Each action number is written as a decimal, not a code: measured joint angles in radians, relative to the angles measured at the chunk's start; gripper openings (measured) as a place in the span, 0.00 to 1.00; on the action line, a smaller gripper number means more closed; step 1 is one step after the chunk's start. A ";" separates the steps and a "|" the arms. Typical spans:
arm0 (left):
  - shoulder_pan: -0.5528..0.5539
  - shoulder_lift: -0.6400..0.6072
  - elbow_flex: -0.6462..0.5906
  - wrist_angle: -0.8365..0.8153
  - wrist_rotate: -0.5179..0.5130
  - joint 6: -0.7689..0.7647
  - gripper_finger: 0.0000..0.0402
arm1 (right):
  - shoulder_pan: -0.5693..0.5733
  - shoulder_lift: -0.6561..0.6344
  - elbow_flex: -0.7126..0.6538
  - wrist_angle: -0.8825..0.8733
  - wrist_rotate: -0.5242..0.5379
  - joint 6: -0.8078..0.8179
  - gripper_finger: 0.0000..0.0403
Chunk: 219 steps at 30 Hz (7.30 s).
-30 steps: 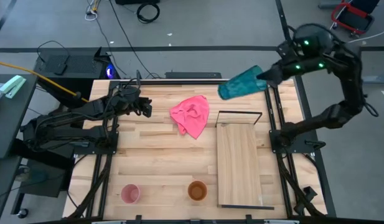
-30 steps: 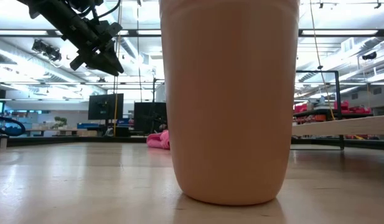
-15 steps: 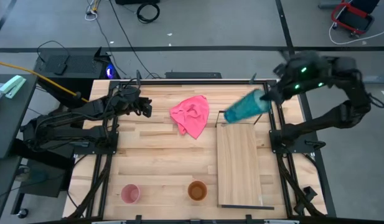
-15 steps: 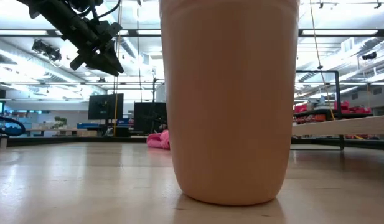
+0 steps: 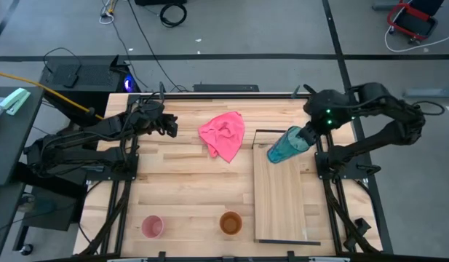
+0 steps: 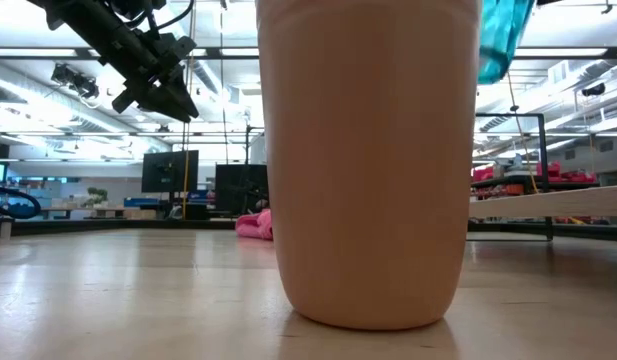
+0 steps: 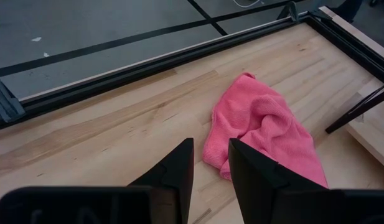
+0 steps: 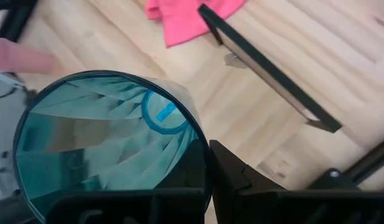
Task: Stack small to large cups/mugs on shelf
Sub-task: Put the blue cup on the shelf, then put the yellow cup on the shelf
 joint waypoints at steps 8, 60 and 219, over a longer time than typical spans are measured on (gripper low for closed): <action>0.000 0.000 0.000 0.001 0.000 -0.001 0.27 | 0.011 0.000 -0.084 0.000 0.020 -0.009 0.02; 0.000 0.000 0.000 -0.013 0.000 -0.010 0.27 | 0.021 0.191 -0.214 0.042 0.068 -0.300 0.02; -0.787 1.049 0.501 0.541 0.287 -0.523 0.20 | 0.513 0.445 -0.070 0.470 0.018 -0.193 0.24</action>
